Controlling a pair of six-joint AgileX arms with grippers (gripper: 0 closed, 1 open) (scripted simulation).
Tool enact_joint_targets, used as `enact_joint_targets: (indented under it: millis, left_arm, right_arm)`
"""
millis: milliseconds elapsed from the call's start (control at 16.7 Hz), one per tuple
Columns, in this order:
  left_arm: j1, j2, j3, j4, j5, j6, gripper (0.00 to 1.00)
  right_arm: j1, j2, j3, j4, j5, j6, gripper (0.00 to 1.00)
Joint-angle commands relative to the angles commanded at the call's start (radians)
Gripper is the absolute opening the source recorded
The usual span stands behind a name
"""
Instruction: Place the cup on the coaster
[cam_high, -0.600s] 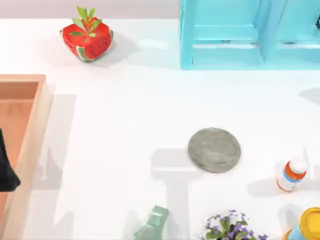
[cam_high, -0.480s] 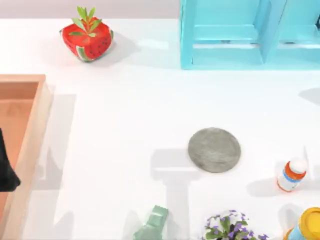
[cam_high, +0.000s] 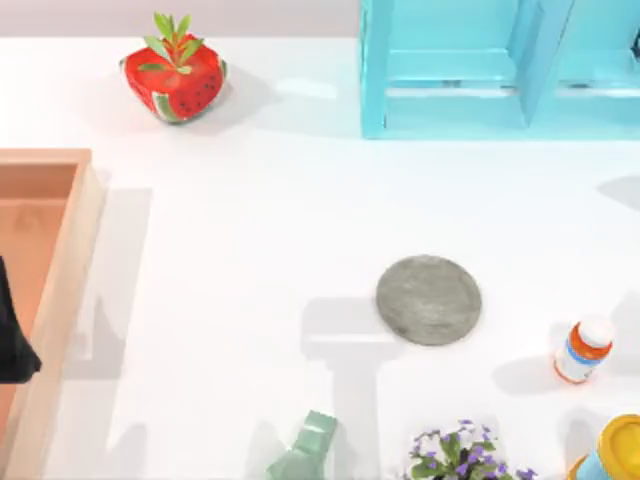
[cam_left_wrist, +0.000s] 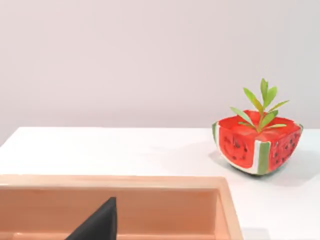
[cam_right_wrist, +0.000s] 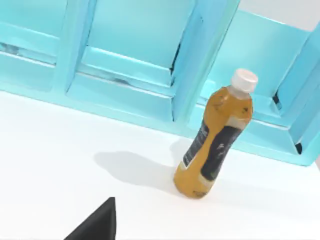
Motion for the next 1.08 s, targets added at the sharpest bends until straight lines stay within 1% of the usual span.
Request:
enact_joint_targets:
  millis: [240, 780, 960, 1080]
  left_arm:
    - [0.0, 0.0, 0.0, 0.0, 0.0, 0.0, 1.0]
    - [0.0, 0.0, 0.0, 0.0, 0.0, 0.0, 1.0]
    - [0.0, 0.0, 0.0, 0.0, 0.0, 0.0, 1.0]
    - [0.0, 0.0, 0.0, 0.0, 0.0, 0.0, 1.0]
  right_arm:
    - [-0.084, 0.272, 0.241, -0.198, 0.005, -0.32, 1.0]
    - [-0.277, 0.988, 0.833, -0.705, 0.001, -1.144, 1.0]
    - [-0.325, 1.198, 0.989, -0.852, 0.0, -1.385, 1.0]
    - [-0.349, 1.314, 1.072, -0.933, -0.001, -1.518, 1.0]
